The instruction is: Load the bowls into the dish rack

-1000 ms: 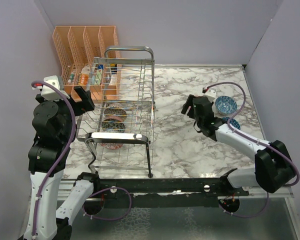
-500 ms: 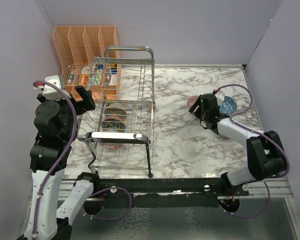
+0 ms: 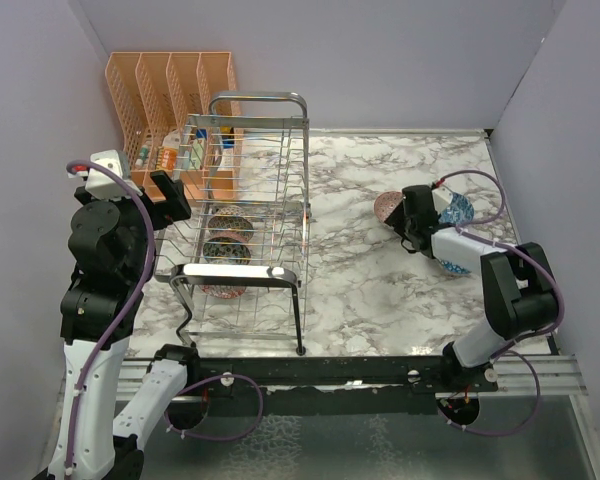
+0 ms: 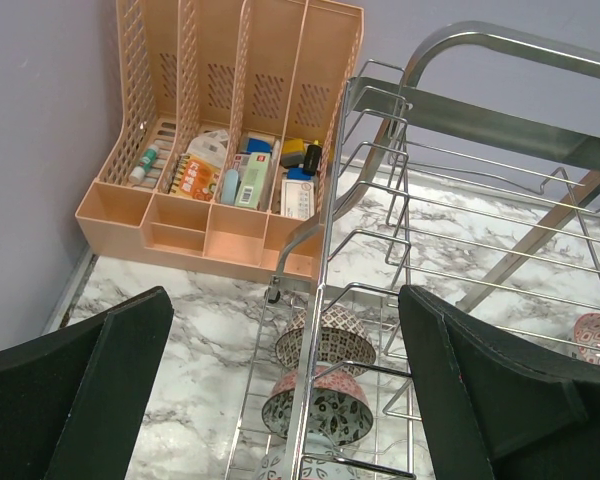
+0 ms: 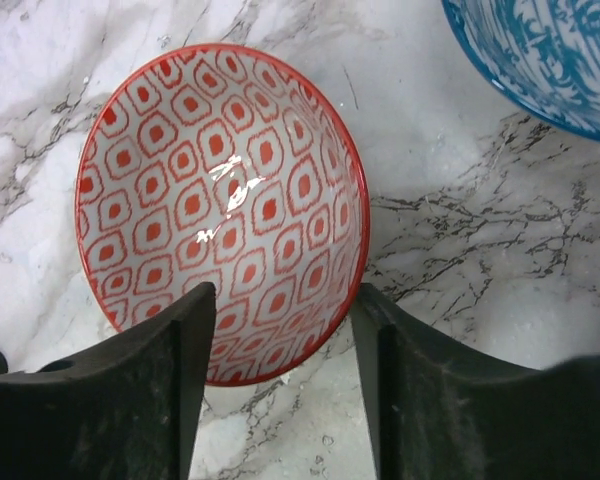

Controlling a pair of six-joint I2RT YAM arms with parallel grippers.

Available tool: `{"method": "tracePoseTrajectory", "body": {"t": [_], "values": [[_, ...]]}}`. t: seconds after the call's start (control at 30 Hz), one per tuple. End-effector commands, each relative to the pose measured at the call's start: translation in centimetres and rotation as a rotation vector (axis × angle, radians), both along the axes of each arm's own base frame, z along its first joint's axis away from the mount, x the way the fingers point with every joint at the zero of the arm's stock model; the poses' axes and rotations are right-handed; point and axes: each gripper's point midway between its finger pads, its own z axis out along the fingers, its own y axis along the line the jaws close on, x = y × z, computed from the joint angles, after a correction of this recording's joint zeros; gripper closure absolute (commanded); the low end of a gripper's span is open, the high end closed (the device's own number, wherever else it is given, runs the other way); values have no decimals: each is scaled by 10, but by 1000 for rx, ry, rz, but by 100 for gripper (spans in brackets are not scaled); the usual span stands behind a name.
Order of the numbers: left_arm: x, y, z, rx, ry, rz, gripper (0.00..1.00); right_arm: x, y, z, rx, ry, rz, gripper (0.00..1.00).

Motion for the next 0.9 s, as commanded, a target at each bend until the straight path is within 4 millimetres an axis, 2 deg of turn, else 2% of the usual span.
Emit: {"method": "tracePoseTrajectory", "body": {"t": [0.0, 0.1, 0.23, 0.3, 0.37, 0.4, 0.53, 0.67, 0.77, 0.87], "values": [[7, -4, -7, 16, 24, -21, 1, 20, -14, 11, -55, -44, -68, 47], [6, -4, -7, 17, 26, -19, 1, 22, -18, 9, -86, -42, -75, 59], [7, -5, -7, 15, 26, -21, 1, 20, -21, 2, -110, -38, -67, 66], [7, -5, -7, 14, 26, -22, 1, 18, -22, -1, -124, -31, -56, 78], [6, -5, -5, 14, 22, -22, 1, 18, -22, -2, -133, -37, -43, 94], [6, -5, -5, 14, 23, -23, 1, 17, -21, 0, -134, -46, -34, 98], [5, -5, -5, 13, 23, -23, 1, 15, -20, 8, -147, -94, 14, 99], [3, -4, -6, 11, 20, -21, 1, 11, -9, 36, -141, -219, 119, 99], [3, -5, -6, 7, 19, -22, 1, 2, 15, 72, -131, -353, 238, 99], [4, -6, -5, -2, 15, -29, 1, -12, 47, 106, -208, -457, 325, 99]]}}
